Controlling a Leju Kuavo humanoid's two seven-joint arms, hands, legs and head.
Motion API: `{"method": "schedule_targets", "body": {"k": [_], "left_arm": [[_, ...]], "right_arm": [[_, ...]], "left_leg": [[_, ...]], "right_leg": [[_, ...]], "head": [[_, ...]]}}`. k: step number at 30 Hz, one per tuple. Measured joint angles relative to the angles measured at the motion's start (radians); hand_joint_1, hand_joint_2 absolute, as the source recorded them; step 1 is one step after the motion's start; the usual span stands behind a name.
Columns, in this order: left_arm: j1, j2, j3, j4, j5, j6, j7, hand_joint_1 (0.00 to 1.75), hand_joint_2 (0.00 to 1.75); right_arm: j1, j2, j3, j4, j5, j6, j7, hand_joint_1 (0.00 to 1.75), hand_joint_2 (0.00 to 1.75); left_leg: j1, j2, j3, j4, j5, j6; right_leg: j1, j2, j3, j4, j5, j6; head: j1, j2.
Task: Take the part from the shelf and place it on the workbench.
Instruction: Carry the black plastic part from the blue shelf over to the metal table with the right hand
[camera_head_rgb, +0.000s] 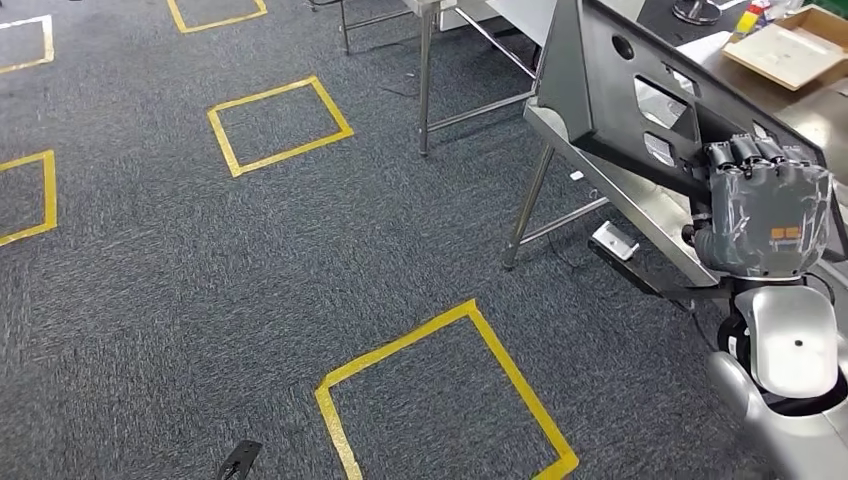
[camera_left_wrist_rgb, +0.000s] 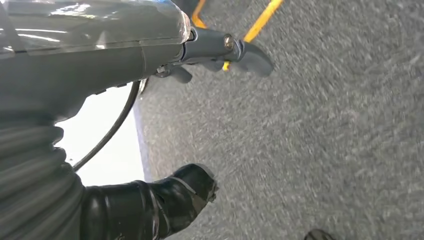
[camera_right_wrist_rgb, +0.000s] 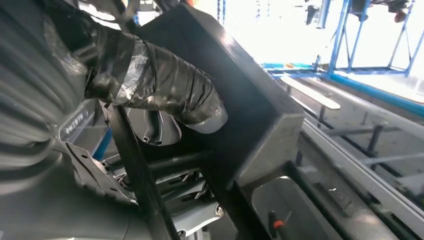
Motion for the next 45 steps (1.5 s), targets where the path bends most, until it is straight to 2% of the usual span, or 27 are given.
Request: {"method": "schedule_targets", "body": {"k": [2,4,6,8,9,11,12,14,16,17,19,21,22,23,24,25,27,29,32,34,35,37,38,39,40,43,45], "left_arm": [[-0.003,-0.001,0.000,0.000,0.000,0.000,0.003,0.00,1.75],[-0.003,-0.002,0.000,0.000,0.000,0.000,0.006,0.00,1.75],[-0.002,-0.002,0.000,0.000,-0.001,0.000,0.008,0.00,1.75],[-0.001,-0.002,0.000,0.000,0.000,-0.003,0.008,0.00,1.75],[-0.001,-0.003,0.000,0.000,0.000,-0.004,0.008,0.00,1.75],[-0.001,-0.004,0.000,0.000,0.000,-0.008,0.008,0.00,1.75],[-0.001,-0.004,0.000,0.000,0.000,-0.010,0.008,0.00,1.75],[-0.001,-0.005,0.000,0.000,0.000,-0.014,0.007,0.00,1.75],[-0.002,-0.005,0.001,0.000,0.001,-0.021,0.000,0.00,1.75],[-0.003,-0.005,0.001,0.000,0.001,-0.025,-0.005,0.00,1.75],[-0.004,-0.005,0.001,0.000,0.003,-0.030,-0.011,0.00,1.75],[-0.003,-0.005,0.001,0.000,0.006,-0.034,-0.012,0.00,1.75],[-0.002,-0.005,0.001,0.000,0.008,-0.036,-0.011,0.00,1.75],[-0.001,-0.005,0.001,0.000,0.008,-0.038,-0.010,0.00,1.75],[0.000,-0.005,0.001,0.000,0.009,-0.039,-0.009,0.00,1.75],[0.000,-0.004,0.001,0.000,0.009,-0.040,-0.008,0.00,1.75],[0.001,-0.003,0.002,0.000,0.008,-0.041,-0.006,0.00,1.75],[0.001,-0.003,0.002,0.000,0.007,-0.042,-0.002,0.00,1.75],[-0.001,-0.005,0.002,0.000,0.005,-0.043,-0.001,0.00,1.75],[-0.002,-0.006,0.002,0.000,0.005,-0.043,-0.001,0.00,1.75],[-0.003,-0.007,0.002,0.000,0.004,-0.043,-0.002,0.00,1.75],[-0.003,-0.007,0.002,0.000,0.002,-0.043,-0.003,0.00,1.75],[-0.003,-0.006,0.002,0.000,0.001,-0.044,-0.005,0.00,1.75],[-0.003,-0.006,0.002,0.000,0.000,-0.044,-0.006,0.00,1.75],[-0.003,-0.006,0.002,0.000,-0.001,-0.045,-0.006,0.00,1.75],[-0.003,-0.007,0.002,0.000,-0.006,-0.047,-0.009,0.00,1.75],[-0.003,-0.007,0.002,0.000,-0.008,-0.047,-0.010,0.00,1.75]], "right_arm": [[0.001,-0.009,0.000,0.000,0.000,0.002,0.000,1.75,1.75],[-0.001,-0.018,-0.001,-0.001,0.001,0.002,0.001,1.75,1.75],[-0.003,-0.022,-0.001,0.000,0.001,0.002,0.002,1.75,1.75],[0.000,-0.022,0.000,0.000,0.002,0.003,0.003,1.75,1.75],[0.002,-0.022,0.001,0.000,0.002,0.004,0.003,1.75,1.75],[0.001,-0.024,0.001,0.000,0.002,0.007,0.003,1.75,1.75],[-0.001,-0.025,0.001,0.000,0.001,0.009,0.004,1.75,1.75],[-0.008,-0.031,0.001,-0.001,-0.003,0.014,0.004,1.75,1.75],[-0.014,-0.045,-0.001,-0.002,-0.020,0.020,-0.006,1.75,1.75],[-0.017,-0.057,-0.004,-0.006,-0.032,0.025,-0.015,1.75,1.75],[-0.030,-0.080,-0.009,-0.014,-0.060,0.042,-0.042,1.75,1.75],[-0.052,-0.092,-0.011,-0.019,-0.086,0.067,-0.071,1.75,1.75],[-0.062,-0.094,-0.010,-0.020,-0.096,0.077,-0.083,1.75,1.75],[-0.069,-0.097,-0.008,-0.020,-0.103,0.085,-0.092,1.75,1.75],[-0.073,-0.099,-0.005,-0.020,-0.108,0.088,-0.098,1.75,1.75],[-0.076,-0.102,-0.001,-0.020,-0.112,0.090,-0.102,1.75,1.75],[-0.080,-0.109,0.004,-0.020,-0.118,0.091,-0.102,1.75,1.75],[-0.086,-0.118,0.006,-0.020,-0.123,0.090,-0.098,1.75,1.75],[-0.089,-0.129,0.008,-0.022,-0.127,0.090,-0.097,1.75,1.75],[-0.093,-0.137,0.008,-0.023,-0.127,0.090,-0.096,1.75,1.75],[-0.096,-0.141,0.009,-0.023,-0.128,0.090,-0.096,1.75,1.75],[-0.101,-0.149,0.015,-0.023,-0.131,0.090,-0.095,1.75,1.75],[-0.101,-0.152,0.020,-0.024,-0.135,0.090,-0.095,1.75,1.75],[-0.101,-0.156,0.025,-0.024,-0.139,0.090,-0.095,1.75,1.75],[-0.100,-0.161,0.029,-0.025,-0.143,0.090,-0.094,1.75,1.75],[-0.103,-0.175,0.033,-0.029,-0.155,0.090,-0.093,1.75,1.75],[-0.106,-0.184,0.034,-0.033,-0.162,0.091,-0.091,1.75,1.75]], "left_leg": [[0.000,0.021,0.009,-0.015,0.004,0.011],[0.005,0.042,0.023,-0.035,0.009,0.023],[0.004,0.061,0.032,-0.044,0.008,0.028],[0.003,0.084,0.035,-0.044,0.003,0.028],[0.004,0.095,0.038,-0.044,-0.001,0.027],[0.004,0.117,0.050,-0.044,-0.011,0.024],[0.003,0.127,0.058,-0.046,-0.015,0.020],[0.000,0.146,0.069,-0.049,-0.024,0.010],[-0.003,0.166,0.077,-0.053,-0.029,-0.001],[-0.001,0.167,0.081,-0.053,-0.035,-0.007],[0.000,0.132,0.070,-0.014,-0.062,-0.013],[0.001,0.082,0.012,0.103,-0.118,-0.014],[0.001,0.071,-0.029,0.174,-0.142,-0.015],[0.001,0.067,-0.064,0.226,-0.152,-0.016],[0.001,0.066,-0.085,0.245,-0.140,-0.016],[0.001,0.066,-0.086,0.223,-0.109,-0.016],[0.001,0.065,-0.047,0.102,-0.026,-0.011],[0.000,0.062,-0.013,0.012,0.011,-0.005],[-0.002,0.061,-0.007,-0.006,0.010,0.007],[0.003,0.062,0.000,-0.016,0.014,0.017],[0.006,0.063,0.004,-0.021,0.015,0.021],[0.006,0.063,0.008,-0.025,0.014,0.025],[0.006,0.063,0.009,-0.025,0.013,0.025],[0.006,0.064,0.011,-0.025,0.011,0.025],[0.007,0.064,0.014,-0.025,0.008,0.024],[0.007,0.063,0.026,-0.026,-0.001,0.016],[0.006,0.063,0.028,-0.028,-0.003,0.006]], "right_leg": [[-0.002,0.009,-0.001,-0.005,0.001,0.013],[-0.001,-0.035,-0.019,0.032,-0.021,0.025],[-0.007,-0.094,-0.078,0.140,-0.070,0.037],[-0.016,-0.113,-0.136,0.232,-0.091,0.048],[-0.020,-0.117,-0.143,0.232,-0.075,0.051],[-0.023,-0.138,-0.096,0.126,0.000,0.052],[-0.018,-0.162,-0.061,0.058,0.028,0.049],[-0.004,-0.194,-0.018,-0.027,0.051,0.036],[0.004,-0.183,-0.014,-0.037,0.046,0.023],[0.001,-0.174,-0.009,-0.042,0.046,0.018],[-0.006,-0.159,0.005,-0.056,0.048,0.003],[-0.008,-0.145,0.013,-0.061,0.047,-0.010],[-0.007,-0.136,0.013,-0.060,0.045,-0.014],[-0.006,-0.126,0.014,-0.057,0.042,-0.016],[-0.005,-0.117,0.016,-0.053,0.038,-0.016],[-0.004,-0.109,0.019,-0.048,0.032,-0.014],[-0.005,-0.099,0.023,-0.033,0.017,-0.006],[-0.001,-0.094,0.018,-0.014,0.002,0.005],[0.001,-0.090,0.014,-0.009,-0.005,0.019],[-0.001,-0.096,0.003,0.017,-0.026,0.030],[-0.004,-0.101,-0.015,0.056,-0.049,0.036],[-0.011,-0.110,-0.079,0.182,-0.106,0.048],[-0.015,-0.111,-0.108,0.234,-0.120,0.052],[-0.019,-0.113,-0.126,0.258,-0.117,0.055],[-0.022,-0.114,-0.123,0.242,-0.093,0.056],[-0.022,-0.123,-0.037,0.047,0.014,0.053],[-0.014,-0.126,-0.006,-0.018,0.027,0.044]], "head": [[-0.003,0.000],[0.005,0.000],[0.013,0.000],[0.014,0.000],[0.015,0.000],[0.015,0.000],[0.015,0.000],[0.016,0.000],[0.015,0.000],[0.015,0.000],[0.013,0.000],[0.009,0.000],[0.008,0.000],[0.006,0.000],[0.005,0.000],[0.004,0.000],[0.002,0.000],[0.002,0.000],[0.001,0.000],[0.005,0.000],[0.008,0.000],[0.013,0.000],[0.013,0.000],[0.013,0.000],[0.013,0.000],[0.014,0.000],[0.013,0.000]]}}
